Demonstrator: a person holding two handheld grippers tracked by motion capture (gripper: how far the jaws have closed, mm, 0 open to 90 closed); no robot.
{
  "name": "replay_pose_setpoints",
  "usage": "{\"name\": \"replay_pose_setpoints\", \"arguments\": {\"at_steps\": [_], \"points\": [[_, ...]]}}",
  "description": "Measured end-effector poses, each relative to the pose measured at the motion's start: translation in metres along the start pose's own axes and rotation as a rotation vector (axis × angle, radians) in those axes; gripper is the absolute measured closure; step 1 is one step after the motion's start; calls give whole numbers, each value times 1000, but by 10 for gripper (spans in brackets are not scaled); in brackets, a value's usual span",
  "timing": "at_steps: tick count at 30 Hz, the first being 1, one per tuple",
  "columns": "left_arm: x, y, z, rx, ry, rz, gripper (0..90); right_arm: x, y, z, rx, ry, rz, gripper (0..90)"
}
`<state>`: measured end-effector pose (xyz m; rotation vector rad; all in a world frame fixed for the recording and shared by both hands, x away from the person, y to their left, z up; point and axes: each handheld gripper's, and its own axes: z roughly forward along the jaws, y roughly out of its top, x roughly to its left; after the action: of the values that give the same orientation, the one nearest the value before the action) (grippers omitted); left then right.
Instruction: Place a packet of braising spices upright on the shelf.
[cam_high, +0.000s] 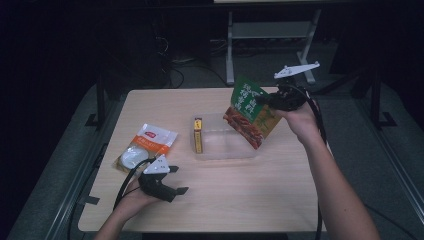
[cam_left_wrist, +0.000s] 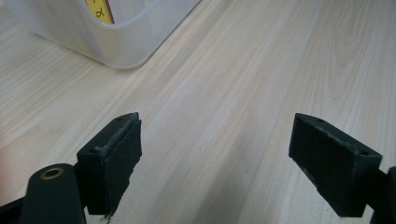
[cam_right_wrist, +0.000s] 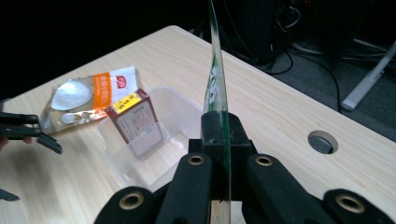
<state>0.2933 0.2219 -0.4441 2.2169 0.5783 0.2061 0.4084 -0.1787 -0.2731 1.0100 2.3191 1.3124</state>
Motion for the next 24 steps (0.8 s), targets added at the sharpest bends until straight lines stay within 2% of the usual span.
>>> {"name": "replay_pose_setpoints", "arguments": {"at_steps": [9, 20, 24], "points": [[1, -1, 2, 21, 4, -10, 148, -2, -2, 13, 47, -9, 21, 900], [2, -1, 3, 31, 3, -1, 143, -4, -4, 30, 99, -23, 24, 898], [2, -1, 3, 34, 0, -2, 141, -6, -5, 34, 111, -35, 9, 896]]}}
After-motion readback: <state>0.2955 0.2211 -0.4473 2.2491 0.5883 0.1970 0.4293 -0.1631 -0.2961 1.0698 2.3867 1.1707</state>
